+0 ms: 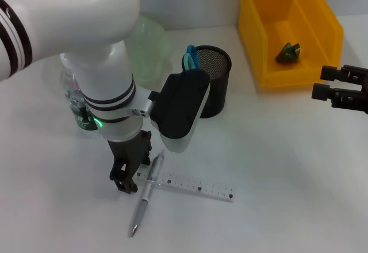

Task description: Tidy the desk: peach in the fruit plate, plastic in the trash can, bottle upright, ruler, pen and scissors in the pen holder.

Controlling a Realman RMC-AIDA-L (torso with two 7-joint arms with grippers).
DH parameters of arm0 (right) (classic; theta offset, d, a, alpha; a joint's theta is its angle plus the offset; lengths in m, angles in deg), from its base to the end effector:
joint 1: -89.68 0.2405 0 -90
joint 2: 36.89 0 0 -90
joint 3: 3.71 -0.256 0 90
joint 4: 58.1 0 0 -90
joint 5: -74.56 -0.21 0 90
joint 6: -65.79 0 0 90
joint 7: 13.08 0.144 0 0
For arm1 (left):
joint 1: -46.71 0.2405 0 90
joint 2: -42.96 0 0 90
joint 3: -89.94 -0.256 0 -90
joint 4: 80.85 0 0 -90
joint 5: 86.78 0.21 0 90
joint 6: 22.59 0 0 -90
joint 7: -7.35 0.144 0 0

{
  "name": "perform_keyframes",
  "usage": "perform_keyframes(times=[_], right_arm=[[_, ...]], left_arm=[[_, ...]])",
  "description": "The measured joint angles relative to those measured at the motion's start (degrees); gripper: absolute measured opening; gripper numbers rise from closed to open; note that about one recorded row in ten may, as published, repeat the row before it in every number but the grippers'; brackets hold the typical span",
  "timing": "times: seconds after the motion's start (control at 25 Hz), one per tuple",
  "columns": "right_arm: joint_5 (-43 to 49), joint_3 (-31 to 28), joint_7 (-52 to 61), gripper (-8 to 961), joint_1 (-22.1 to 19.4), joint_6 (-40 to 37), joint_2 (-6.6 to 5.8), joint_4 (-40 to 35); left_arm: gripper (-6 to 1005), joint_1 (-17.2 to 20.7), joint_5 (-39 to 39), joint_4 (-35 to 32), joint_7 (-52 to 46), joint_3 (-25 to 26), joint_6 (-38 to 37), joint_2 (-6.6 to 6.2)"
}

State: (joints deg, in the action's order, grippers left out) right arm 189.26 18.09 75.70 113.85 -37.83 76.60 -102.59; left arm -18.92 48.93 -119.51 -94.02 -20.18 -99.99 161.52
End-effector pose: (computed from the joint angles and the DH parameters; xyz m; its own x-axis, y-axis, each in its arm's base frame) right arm 0.3033 0.2987 0.0983 0.6412 -0.3912 -0.6601 -0.6275 -0.7625 -0.1576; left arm -0.1297 0.3690 -0.1048 0.6481 -0.4460 -0.6173 -0.3328 -0.8949 0.2972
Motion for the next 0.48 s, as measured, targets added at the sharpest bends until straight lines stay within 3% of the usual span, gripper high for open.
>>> perform_keyframes(times=[0.2, 0.48], right_arm=[[0.03, 0.0, -0.01, 687, 0.0, 0.01, 0.07, 0.02], [0.28, 0.0, -0.05, 685, 0.0, 0.08, 0.14, 0.02]], left_arm=[[588, -0.02, -0.07, 0.0, -0.24, -0.16, 0.26, 0.0], [586, -0.09, -0.04, 0.0, -0.27, -0.18, 0.44, 0.06]])
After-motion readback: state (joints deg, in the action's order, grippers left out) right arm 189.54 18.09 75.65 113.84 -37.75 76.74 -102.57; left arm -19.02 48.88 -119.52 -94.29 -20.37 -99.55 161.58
